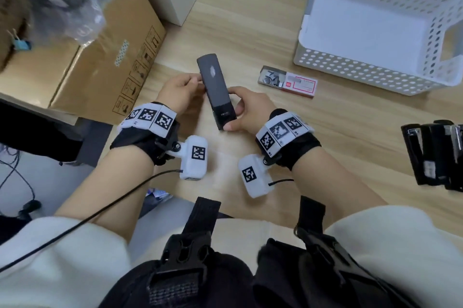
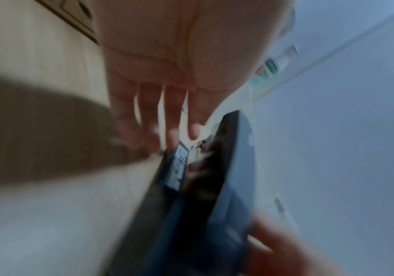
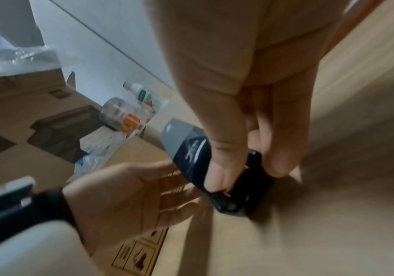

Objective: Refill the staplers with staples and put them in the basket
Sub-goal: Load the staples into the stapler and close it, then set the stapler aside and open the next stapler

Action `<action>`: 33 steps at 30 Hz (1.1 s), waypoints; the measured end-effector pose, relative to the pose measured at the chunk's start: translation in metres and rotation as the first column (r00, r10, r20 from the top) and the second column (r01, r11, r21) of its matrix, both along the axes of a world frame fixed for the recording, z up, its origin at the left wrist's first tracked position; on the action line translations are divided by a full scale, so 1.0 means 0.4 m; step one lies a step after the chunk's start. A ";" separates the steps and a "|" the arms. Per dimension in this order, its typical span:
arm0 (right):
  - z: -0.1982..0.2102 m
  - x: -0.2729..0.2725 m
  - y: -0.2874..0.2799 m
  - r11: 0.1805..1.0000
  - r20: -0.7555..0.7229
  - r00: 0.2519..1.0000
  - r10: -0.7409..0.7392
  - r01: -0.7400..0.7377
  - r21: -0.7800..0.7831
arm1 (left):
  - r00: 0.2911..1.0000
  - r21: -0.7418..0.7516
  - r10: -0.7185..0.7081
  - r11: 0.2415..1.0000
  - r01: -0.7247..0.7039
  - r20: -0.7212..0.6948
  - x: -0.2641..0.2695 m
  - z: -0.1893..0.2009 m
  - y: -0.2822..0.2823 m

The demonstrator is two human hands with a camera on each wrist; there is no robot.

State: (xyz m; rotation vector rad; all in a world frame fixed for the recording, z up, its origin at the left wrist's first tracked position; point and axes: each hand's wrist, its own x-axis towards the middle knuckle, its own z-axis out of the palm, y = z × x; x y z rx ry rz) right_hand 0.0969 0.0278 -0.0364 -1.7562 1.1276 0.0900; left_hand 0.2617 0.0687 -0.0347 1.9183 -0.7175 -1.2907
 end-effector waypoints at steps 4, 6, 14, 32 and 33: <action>0.003 0.111 -0.005 0.999 0.023 0.999 0.032 -0.031 -0.012 | 0.995 -0.001 -0.071 0.997 0.071 -0.073 0.023 0.042 -0.028; -0.002 0.144 -0.014 0.999 0.019 0.999 0.032 -0.032 0.007 | 0.994 -0.021 -0.097 0.995 0.096 -0.049 0.035 0.049 -0.043; -0.008 0.108 -0.027 0.994 0.065 0.993 -0.095 0.092 0.057 | 0.980 -0.072 -0.032 0.996 0.048 0.199 0.036 0.052 -0.080; 0.054 -0.653 0.069 0.409 0.139 0.558 -0.818 0.735 -0.541 | 0.827 -0.277 -0.562 0.798 0.535 -0.021 -0.678 -0.031 -0.151; 0.044 -0.679 0.074 0.432 0.104 0.569 -0.816 0.719 -0.545 | 0.798 -0.261 -0.602 0.773 0.578 -0.017 -0.715 -0.040 -0.155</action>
